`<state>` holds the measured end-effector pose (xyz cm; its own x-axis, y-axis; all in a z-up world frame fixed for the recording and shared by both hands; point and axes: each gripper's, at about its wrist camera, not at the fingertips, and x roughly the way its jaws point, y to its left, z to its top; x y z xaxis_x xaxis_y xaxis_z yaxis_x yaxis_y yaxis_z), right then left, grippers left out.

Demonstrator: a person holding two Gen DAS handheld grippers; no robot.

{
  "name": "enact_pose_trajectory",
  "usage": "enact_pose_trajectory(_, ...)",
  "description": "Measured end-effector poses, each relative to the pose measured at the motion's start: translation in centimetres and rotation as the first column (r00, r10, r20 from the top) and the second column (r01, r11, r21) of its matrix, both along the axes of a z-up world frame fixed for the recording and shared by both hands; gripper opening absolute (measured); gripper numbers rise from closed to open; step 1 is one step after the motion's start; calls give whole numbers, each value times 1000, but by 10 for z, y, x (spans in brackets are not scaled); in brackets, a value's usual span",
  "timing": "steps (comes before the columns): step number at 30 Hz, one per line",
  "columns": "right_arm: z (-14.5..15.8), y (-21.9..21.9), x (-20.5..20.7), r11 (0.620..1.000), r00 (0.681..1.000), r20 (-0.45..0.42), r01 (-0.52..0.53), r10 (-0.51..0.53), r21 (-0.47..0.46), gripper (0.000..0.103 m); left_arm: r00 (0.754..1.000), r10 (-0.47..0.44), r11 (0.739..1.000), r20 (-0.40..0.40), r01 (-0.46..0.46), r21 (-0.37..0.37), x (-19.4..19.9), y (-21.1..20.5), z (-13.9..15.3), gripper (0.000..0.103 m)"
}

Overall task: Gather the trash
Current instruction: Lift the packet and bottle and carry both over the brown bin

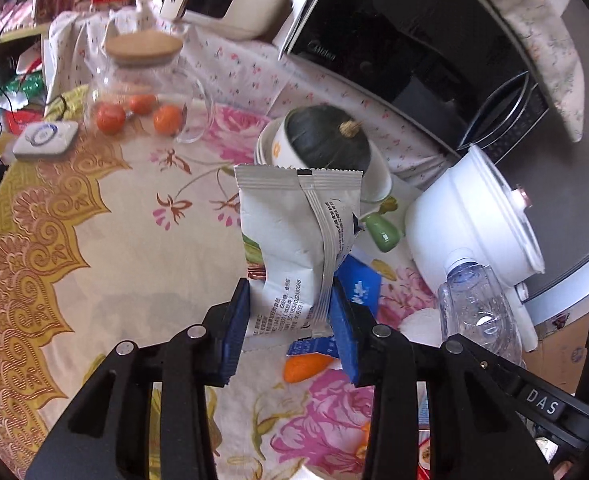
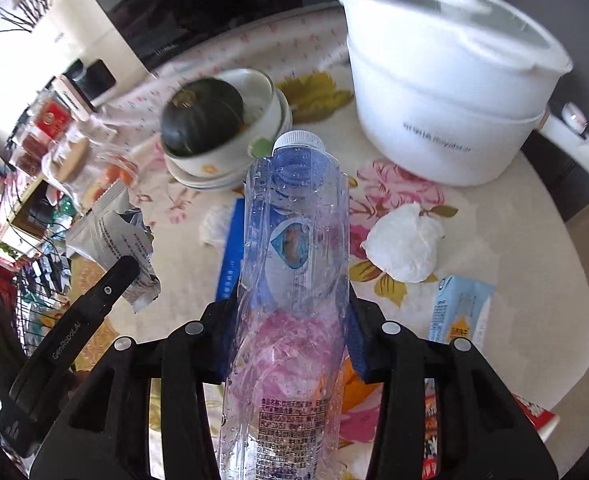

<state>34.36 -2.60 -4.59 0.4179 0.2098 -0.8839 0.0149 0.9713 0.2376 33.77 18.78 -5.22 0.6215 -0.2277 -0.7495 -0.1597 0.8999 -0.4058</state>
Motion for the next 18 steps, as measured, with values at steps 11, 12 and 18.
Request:
enact_pose_trajectory(11,41,-17,-48,999,993,111,37,-39,20,41,996,-28,999,88,25,29,-51,-18,59,39)
enact_pose_trajectory(12,43,-19,-52,999,992,120,41,-43,20,41,995,-31,999,94,28,34,-56,-20,62,39)
enact_pose_trajectory(18,62,-37,-92,998,981,183,59,-65,36,41,991,-29,999,127,26,29,-90,-37,82,39)
